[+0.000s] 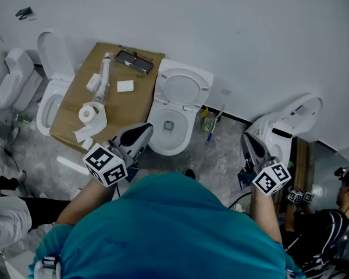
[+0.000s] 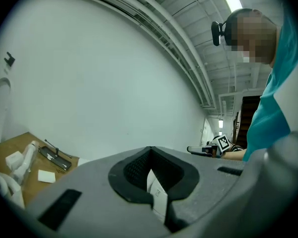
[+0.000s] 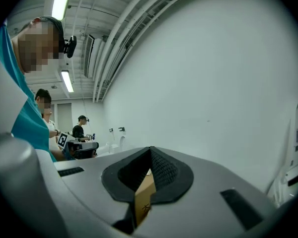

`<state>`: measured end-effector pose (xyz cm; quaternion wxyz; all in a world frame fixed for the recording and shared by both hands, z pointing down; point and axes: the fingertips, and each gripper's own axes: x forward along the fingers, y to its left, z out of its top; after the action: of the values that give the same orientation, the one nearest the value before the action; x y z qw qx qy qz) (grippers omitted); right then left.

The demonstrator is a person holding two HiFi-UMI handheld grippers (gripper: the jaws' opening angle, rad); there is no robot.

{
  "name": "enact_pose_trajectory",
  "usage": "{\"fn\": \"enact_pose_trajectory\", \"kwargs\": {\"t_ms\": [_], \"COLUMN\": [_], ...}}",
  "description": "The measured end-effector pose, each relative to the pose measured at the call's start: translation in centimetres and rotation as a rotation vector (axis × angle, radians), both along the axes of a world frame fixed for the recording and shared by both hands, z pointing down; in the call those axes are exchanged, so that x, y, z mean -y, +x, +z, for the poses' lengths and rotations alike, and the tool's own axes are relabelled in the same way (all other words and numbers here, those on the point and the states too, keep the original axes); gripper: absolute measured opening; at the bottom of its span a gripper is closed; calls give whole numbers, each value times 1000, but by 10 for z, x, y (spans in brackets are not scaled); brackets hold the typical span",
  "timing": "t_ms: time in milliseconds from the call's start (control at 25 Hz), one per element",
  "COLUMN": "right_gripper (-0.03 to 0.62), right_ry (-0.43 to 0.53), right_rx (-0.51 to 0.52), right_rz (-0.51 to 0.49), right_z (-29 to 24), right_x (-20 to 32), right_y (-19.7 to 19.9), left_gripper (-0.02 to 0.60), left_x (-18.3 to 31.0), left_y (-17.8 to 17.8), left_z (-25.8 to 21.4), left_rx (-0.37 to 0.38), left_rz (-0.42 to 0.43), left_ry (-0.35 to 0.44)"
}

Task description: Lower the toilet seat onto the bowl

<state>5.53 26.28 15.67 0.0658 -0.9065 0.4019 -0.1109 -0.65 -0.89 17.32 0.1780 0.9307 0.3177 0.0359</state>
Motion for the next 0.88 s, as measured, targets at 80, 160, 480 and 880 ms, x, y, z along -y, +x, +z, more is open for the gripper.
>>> {"fn": "enact_pose_trajectory", "kwargs": {"t_ms": [80, 160, 480, 880], "right_gripper": [-11, -11, -11, -11], "right_ry": [7, 10, -20, -40], "right_rx": [1, 5, 2, 12], "right_rz": [-30, -78, -308, -495], "right_z": [6, 13, 24, 40], "right_x": [-12, -22, -41, 15], "right_y": [28, 62, 174, 229], "left_gripper": [-6, -6, -6, -6], "left_x": [-16, -32, -91, -84], "left_y": [20, 41, 105, 125], "left_z": [3, 5, 8, 14], "left_rx": [0, 4, 47, 80], "left_rz": [-27, -79, -288, -413], "left_ry": [13, 19, 13, 49]}}
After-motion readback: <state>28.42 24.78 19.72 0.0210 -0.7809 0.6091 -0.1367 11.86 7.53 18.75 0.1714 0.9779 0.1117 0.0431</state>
